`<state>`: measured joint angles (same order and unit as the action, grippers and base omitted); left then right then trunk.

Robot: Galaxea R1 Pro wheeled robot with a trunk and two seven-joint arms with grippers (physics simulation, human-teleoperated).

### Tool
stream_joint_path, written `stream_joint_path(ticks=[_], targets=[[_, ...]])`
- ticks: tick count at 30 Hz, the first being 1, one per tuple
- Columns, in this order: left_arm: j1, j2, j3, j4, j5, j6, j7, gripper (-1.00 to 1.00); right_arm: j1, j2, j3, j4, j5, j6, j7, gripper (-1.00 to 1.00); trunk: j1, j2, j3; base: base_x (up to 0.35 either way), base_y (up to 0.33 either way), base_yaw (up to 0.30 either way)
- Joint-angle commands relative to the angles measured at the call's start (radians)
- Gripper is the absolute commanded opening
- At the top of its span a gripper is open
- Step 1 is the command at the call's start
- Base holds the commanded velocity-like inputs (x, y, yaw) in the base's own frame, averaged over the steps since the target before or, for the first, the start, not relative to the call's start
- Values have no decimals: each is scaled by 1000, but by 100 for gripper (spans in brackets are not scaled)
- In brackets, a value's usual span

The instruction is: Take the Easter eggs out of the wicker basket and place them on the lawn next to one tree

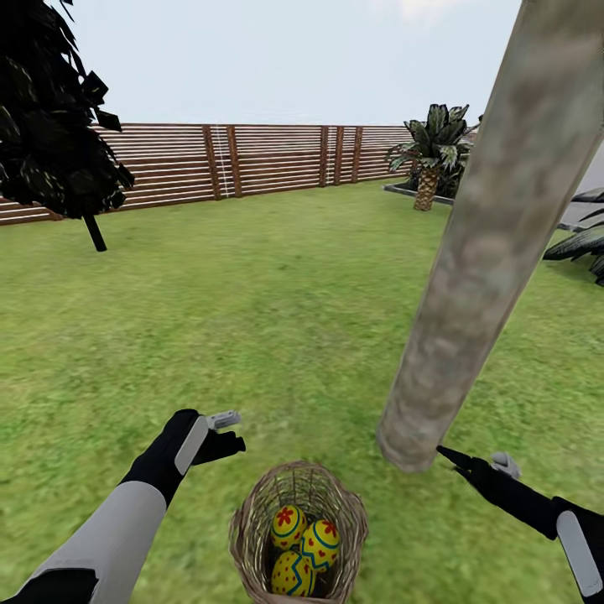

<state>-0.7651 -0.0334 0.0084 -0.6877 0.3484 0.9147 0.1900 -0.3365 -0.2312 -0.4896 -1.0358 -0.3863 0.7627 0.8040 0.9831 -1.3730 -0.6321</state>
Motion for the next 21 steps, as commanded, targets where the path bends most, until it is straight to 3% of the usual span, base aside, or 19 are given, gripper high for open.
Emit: stream_joint_path(ticks=[1,3,8,13,16,21], targets=[[0,0,1,-1,11,3,9,100,-1,1,1,0,16,-16,0,100,-4,7,2,0,0,0],[0,0,1,-1,11,3,9,100,-1,12,13,0,68,-68,-14,100,-12,21,9,0,0,0],[0,0,1,-1,11,3,9,100,-1,43,29,-11,119,-97,-58,100,-31,56,24,0,0,0],[0,1,2,-1,11,3,9,100,-1,49,105,-10,134,-101,-101,100,-50,91,40,0,0,0],[0,1,2,0,11,3,9,100,-1,52,153,-9,135,-101,-172,100,-61,112,49,0,0,0],[0,1,2,0,11,3,9,100,-1,61,197,-6,134,-100,-199,100,-81,147,65,0,0,0]])
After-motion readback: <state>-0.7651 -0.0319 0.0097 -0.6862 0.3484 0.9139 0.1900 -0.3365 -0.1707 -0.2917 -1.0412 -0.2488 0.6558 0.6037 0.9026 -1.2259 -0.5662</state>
